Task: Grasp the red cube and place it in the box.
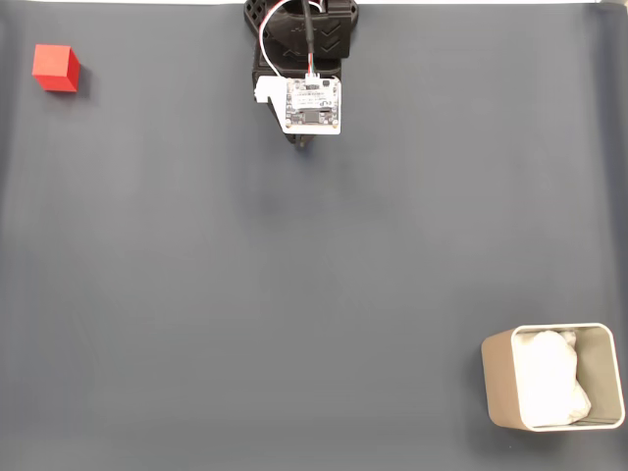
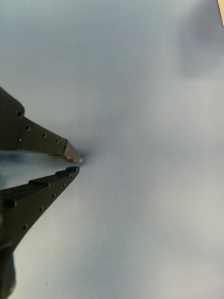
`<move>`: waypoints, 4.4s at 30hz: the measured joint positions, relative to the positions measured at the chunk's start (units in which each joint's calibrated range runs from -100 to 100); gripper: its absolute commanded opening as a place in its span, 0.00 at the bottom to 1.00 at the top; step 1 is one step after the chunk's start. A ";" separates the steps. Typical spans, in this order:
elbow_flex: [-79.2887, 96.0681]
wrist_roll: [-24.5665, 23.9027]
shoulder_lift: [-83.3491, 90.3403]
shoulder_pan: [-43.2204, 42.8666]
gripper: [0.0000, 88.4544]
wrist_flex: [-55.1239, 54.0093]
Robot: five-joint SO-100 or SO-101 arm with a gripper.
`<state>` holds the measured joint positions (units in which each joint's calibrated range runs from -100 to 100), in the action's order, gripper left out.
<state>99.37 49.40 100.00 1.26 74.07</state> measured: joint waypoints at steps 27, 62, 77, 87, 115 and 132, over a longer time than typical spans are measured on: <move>-3.98 0.78 -5.56 0.30 0.00 -25.62; -45.48 1.37 -35.08 8.53 0.00 -23.07; -57.41 1.32 -43.33 20.47 0.00 -18.30; -63.65 0.00 -46.03 27.60 0.00 -15.51; -62.84 -0.10 -47.07 54.67 0.00 -10.58; -62.84 -0.10 -55.41 63.87 0.08 -10.42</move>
<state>36.53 49.30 44.59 65.13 63.64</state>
